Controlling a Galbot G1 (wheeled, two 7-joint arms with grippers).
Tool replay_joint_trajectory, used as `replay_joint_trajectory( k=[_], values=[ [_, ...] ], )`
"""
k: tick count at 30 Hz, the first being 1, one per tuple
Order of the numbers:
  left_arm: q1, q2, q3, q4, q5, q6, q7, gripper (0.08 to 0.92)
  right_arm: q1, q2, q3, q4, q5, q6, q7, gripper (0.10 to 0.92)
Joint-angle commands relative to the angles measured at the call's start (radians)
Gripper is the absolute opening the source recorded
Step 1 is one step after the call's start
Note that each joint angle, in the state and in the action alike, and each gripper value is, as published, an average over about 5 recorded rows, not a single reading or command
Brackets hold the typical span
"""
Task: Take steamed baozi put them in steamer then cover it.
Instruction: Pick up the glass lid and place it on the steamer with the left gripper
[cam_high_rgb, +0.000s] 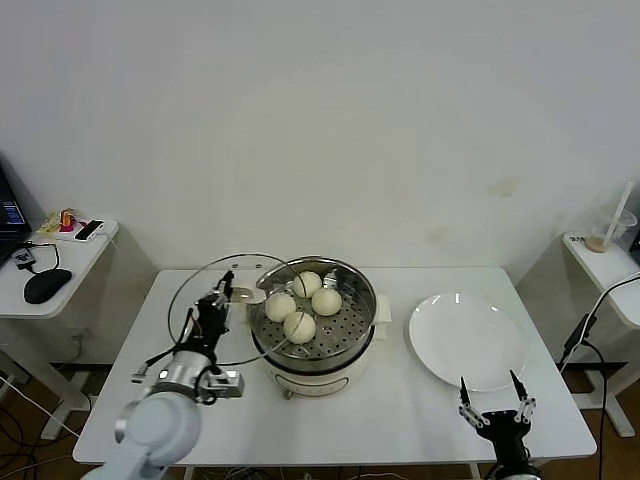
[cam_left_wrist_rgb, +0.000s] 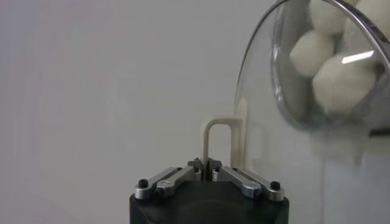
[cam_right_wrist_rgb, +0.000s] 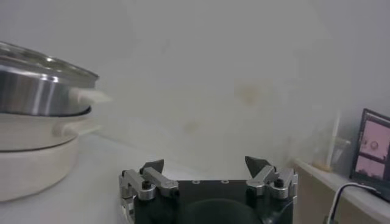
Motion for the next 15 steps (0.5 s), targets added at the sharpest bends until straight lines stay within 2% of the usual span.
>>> replay_joint_trajectory(
  k=[1,8,15],
  values=[
    [-0.061,-0.12,0.12,0.014,0.201,0.081,0.106,0.127,0.039,0.009,-0.027,-0.046,-0.042,-0.039,0.02,0.823],
    [-0.111,-0.265,0.132,0.09,0.254,0.098,0.102,0.127,0.059,0.012,-0.049,-0.078,-0.061,-0.045,0.025,0.823],
    [-0.138,-0.344,0.169,0.129,0.299,0.108,0.104,0.127,0.063,0.016,-0.066,-0.094,-0.084,-0.049,0.025,0.823]
  ],
)
